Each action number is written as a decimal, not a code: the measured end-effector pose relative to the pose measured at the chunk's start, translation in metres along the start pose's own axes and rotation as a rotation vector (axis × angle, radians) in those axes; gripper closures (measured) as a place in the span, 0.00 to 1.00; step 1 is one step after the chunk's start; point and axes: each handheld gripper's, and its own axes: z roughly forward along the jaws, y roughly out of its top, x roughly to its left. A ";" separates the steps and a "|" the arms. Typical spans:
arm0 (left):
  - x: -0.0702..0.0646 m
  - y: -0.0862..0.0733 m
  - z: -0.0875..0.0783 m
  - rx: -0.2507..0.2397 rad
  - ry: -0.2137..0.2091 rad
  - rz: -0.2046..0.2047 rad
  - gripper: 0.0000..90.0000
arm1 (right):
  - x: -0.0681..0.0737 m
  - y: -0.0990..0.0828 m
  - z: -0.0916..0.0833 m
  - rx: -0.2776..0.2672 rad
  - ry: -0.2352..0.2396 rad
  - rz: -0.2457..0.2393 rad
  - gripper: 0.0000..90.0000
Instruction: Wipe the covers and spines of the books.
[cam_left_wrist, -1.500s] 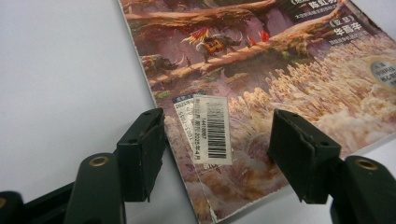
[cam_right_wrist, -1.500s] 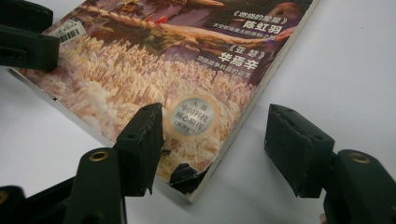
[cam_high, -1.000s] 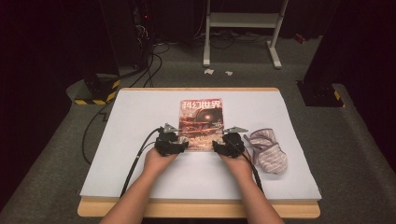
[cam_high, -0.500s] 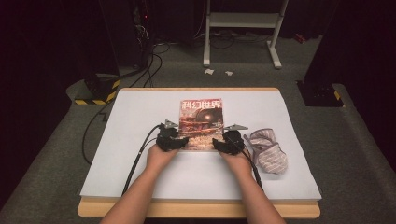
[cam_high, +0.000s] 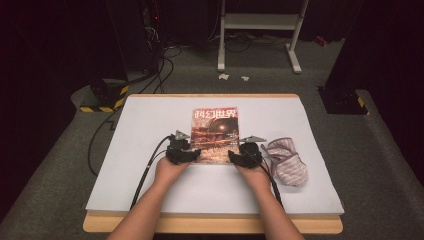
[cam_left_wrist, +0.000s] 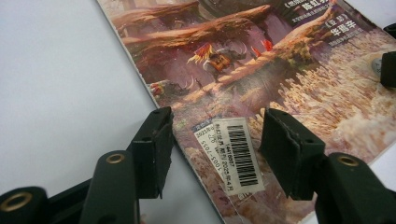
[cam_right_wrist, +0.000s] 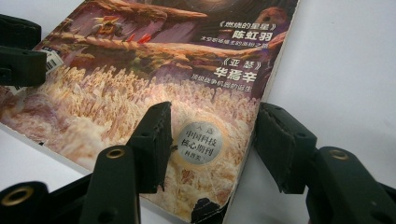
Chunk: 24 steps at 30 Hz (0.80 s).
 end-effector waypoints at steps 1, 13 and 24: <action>-0.001 -0.003 -0.003 -0.001 -0.003 0.001 0.49 | 0.002 -0.002 -0.002 0.001 0.000 -0.006 0.51; -0.008 -0.015 -0.017 0.012 -0.010 0.015 0.50 | 0.013 -0.015 -0.014 0.000 0.005 -0.027 0.52; -0.017 -0.029 -0.030 0.015 -0.017 0.029 0.50 | 0.023 -0.029 -0.028 0.007 0.011 -0.047 0.52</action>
